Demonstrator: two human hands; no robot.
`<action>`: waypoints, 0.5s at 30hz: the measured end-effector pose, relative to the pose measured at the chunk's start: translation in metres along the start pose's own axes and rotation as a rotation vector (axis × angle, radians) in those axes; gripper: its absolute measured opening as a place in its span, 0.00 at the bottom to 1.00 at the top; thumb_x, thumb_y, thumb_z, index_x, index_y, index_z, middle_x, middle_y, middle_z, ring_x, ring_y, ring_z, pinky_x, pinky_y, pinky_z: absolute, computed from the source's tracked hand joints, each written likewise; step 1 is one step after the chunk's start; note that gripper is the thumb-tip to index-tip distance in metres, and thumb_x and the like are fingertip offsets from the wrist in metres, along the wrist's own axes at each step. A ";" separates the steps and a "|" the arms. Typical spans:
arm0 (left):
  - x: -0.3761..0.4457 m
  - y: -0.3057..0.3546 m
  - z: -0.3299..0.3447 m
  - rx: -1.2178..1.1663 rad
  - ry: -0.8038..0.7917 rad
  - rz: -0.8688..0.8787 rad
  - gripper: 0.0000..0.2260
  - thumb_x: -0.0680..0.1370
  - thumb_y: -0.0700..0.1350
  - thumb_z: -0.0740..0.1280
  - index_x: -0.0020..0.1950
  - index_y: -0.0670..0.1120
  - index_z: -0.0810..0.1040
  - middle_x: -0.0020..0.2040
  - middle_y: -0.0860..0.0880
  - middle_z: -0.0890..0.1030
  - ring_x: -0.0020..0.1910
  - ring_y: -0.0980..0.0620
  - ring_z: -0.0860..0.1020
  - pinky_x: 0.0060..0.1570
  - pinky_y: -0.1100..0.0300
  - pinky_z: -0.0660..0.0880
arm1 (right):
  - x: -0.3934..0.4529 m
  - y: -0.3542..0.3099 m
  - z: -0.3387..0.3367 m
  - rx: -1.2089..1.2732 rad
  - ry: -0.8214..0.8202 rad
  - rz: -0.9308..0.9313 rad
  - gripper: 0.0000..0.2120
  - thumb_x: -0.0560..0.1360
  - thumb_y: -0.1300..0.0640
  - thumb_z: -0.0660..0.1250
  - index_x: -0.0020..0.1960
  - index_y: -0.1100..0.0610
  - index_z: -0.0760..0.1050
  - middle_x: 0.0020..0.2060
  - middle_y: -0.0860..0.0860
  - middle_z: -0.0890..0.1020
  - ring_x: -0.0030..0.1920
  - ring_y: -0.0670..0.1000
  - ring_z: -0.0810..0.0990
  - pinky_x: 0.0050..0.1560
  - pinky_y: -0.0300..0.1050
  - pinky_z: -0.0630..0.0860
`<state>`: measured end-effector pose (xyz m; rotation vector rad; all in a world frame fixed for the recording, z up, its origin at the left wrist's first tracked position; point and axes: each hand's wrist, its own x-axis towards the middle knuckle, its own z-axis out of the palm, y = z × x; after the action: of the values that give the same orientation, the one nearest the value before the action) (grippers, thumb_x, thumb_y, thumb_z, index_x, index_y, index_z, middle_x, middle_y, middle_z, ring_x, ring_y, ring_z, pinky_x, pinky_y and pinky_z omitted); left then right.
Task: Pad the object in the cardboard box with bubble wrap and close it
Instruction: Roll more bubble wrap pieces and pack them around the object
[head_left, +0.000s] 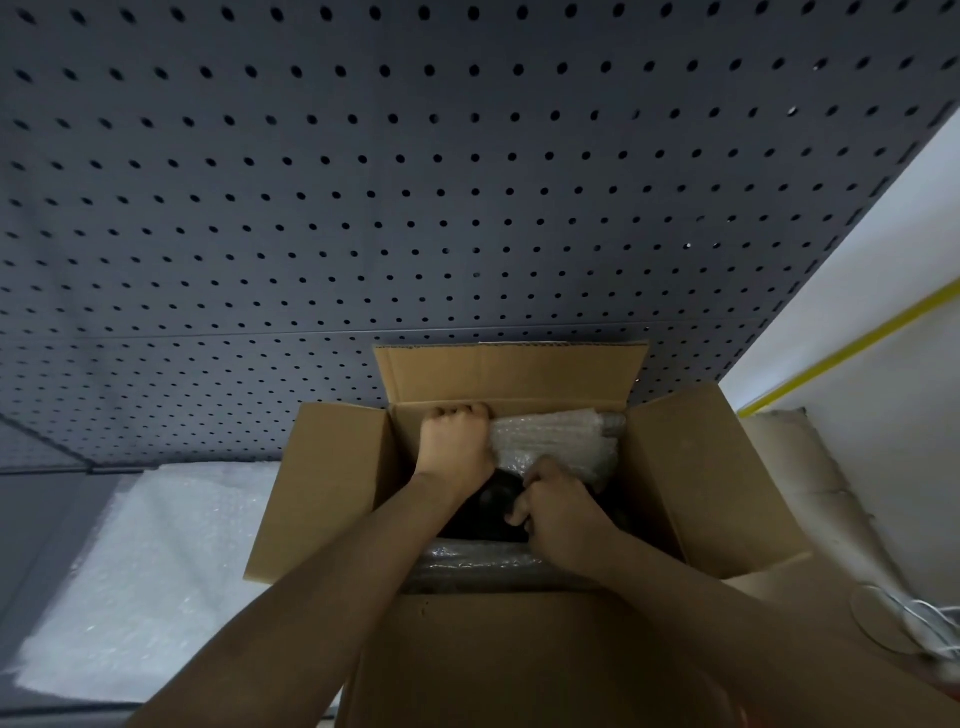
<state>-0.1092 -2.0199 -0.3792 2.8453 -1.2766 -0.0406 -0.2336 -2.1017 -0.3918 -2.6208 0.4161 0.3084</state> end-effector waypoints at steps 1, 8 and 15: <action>0.000 0.000 0.001 0.004 0.004 0.006 0.11 0.75 0.47 0.64 0.56 0.45 0.72 0.51 0.46 0.82 0.50 0.46 0.80 0.49 0.56 0.71 | -0.001 0.001 -0.001 0.006 -0.016 -0.003 0.07 0.72 0.63 0.70 0.49 0.57 0.81 0.61 0.54 0.70 0.52 0.50 0.76 0.56 0.42 0.75; 0.001 0.003 0.001 0.047 -0.001 0.056 0.10 0.76 0.44 0.63 0.56 0.45 0.73 0.51 0.47 0.82 0.49 0.46 0.81 0.46 0.57 0.69 | -0.003 0.000 -0.005 0.006 -0.039 -0.023 0.09 0.71 0.63 0.69 0.50 0.58 0.82 0.63 0.53 0.71 0.58 0.51 0.73 0.59 0.40 0.71; -0.003 -0.001 0.001 0.060 -0.027 0.091 0.11 0.75 0.44 0.63 0.57 0.45 0.73 0.51 0.46 0.82 0.49 0.45 0.80 0.47 0.56 0.71 | -0.003 0.000 -0.010 0.024 -0.103 -0.040 0.11 0.73 0.62 0.65 0.51 0.56 0.84 0.53 0.47 0.84 0.56 0.46 0.79 0.56 0.37 0.73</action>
<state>-0.1105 -2.0175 -0.3805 2.8411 -1.4357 -0.0405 -0.2349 -2.1055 -0.3820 -2.5733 0.3306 0.4211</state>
